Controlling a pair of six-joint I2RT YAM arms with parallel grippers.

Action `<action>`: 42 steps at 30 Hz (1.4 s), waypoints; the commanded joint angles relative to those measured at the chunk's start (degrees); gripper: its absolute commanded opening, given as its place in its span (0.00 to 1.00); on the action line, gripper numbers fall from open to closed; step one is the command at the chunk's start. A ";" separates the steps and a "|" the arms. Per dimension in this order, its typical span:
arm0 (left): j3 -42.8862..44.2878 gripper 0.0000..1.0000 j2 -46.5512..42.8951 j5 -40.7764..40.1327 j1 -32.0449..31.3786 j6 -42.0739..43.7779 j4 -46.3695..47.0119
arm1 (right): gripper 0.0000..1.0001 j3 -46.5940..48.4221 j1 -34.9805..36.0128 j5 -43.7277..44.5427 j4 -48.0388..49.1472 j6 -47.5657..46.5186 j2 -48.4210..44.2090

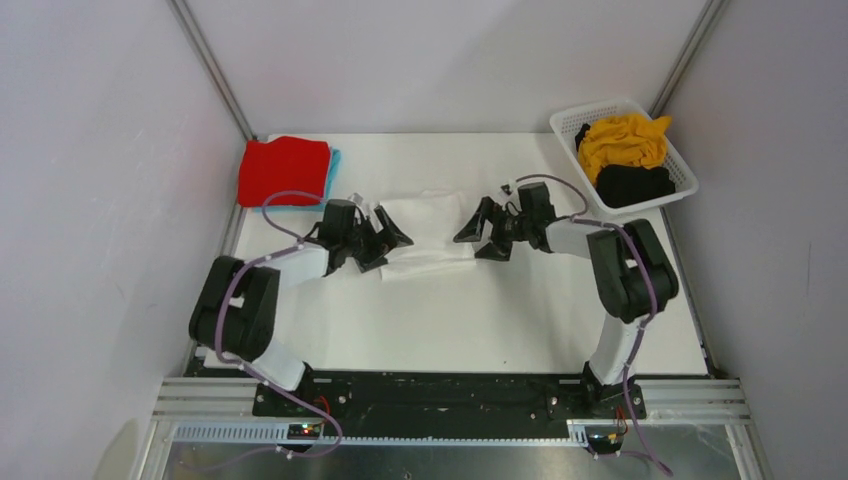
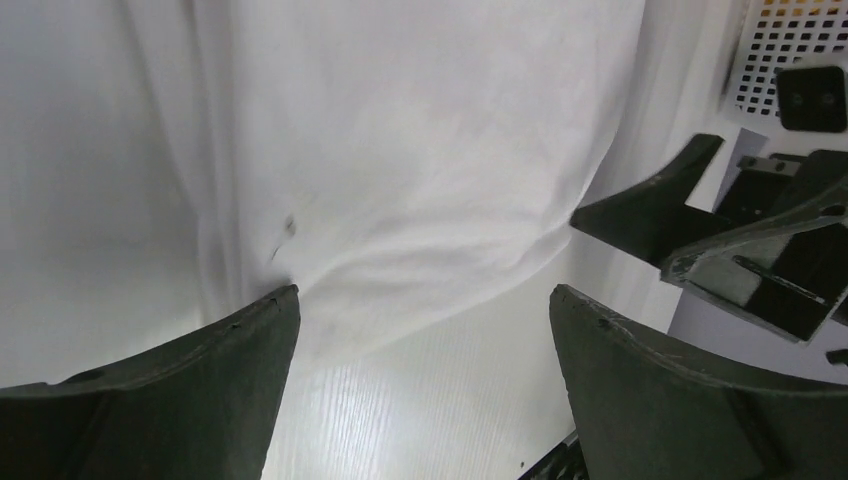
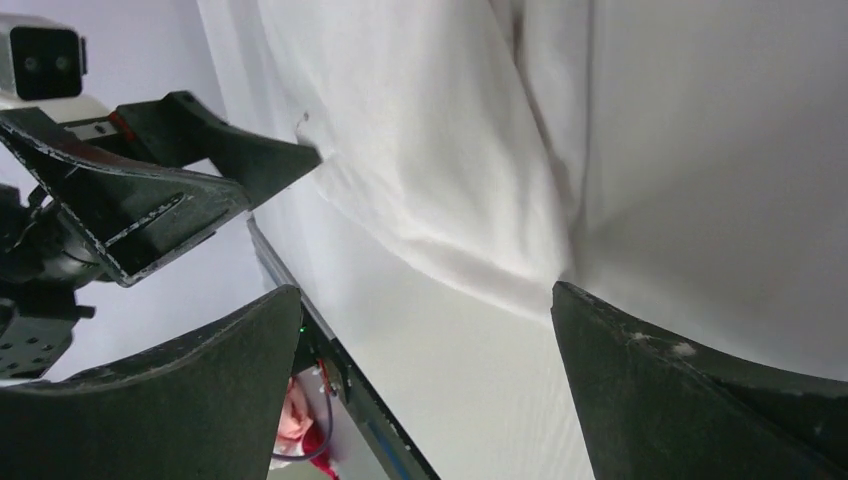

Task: Fold and stack the t-shirts
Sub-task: Fold the long partially folded tshirt into a neat square, then put the neatly folded tshirt into the corner of the board with the left arm

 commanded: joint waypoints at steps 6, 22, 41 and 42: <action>1.82 1.00 -16.09 -14.76 1.05 10.28 -14.20 | 1.00 -7.05 -1.89 15.25 -10.75 -7.06 -29.37; 19.77 0.87 10.91 -21.73 -0.41 15.91 -20.99 | 0.99 -19.00 -3.58 49.12 -22.49 -7.47 -62.70; 37.81 0.00 21.59 -41.33 -5.59 25.71 -30.24 | 0.99 -20.64 -4.24 51.30 -21.42 -10.56 -63.72; 38.48 0.00 21.35 -43.55 -5.58 27.79 -30.43 | 0.99 -20.86 -4.26 51.30 -21.18 -10.61 -63.74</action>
